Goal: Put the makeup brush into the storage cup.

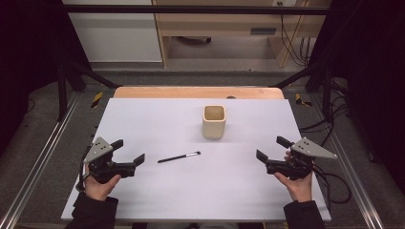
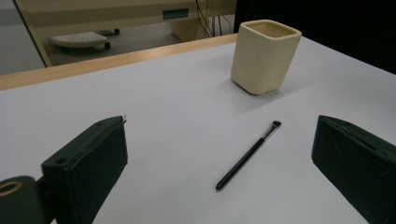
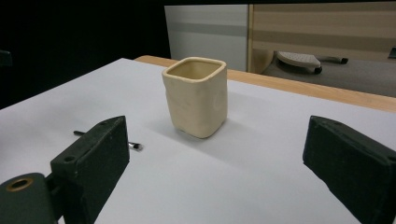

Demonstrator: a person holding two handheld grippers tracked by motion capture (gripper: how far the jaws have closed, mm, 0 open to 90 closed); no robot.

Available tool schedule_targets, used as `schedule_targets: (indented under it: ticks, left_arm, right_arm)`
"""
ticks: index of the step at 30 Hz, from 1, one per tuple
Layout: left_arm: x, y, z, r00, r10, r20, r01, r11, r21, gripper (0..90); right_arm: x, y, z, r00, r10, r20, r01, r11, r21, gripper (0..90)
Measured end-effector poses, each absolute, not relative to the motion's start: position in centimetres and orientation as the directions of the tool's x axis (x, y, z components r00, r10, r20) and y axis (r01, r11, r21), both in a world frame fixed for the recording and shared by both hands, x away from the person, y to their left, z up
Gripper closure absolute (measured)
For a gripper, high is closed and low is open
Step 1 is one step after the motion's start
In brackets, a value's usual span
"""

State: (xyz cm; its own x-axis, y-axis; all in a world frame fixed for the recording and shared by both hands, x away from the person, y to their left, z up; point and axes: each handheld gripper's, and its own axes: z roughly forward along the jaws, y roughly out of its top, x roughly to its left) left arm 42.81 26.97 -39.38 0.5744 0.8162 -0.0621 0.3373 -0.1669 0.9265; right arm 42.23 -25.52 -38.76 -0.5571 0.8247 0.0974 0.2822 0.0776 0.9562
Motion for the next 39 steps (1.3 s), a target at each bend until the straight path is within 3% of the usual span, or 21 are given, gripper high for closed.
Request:
schedule_targets:
  ticks: [39]
  left_arm:
    - [45.8,22.9,-39.0,0.659,0.752,-0.023,0.381,-0.306,0.872,4.7]
  right_arm:
    - [42.4,-24.4,-39.3,-0.559,0.825,0.080,0.304,0.114,0.946,6.2]
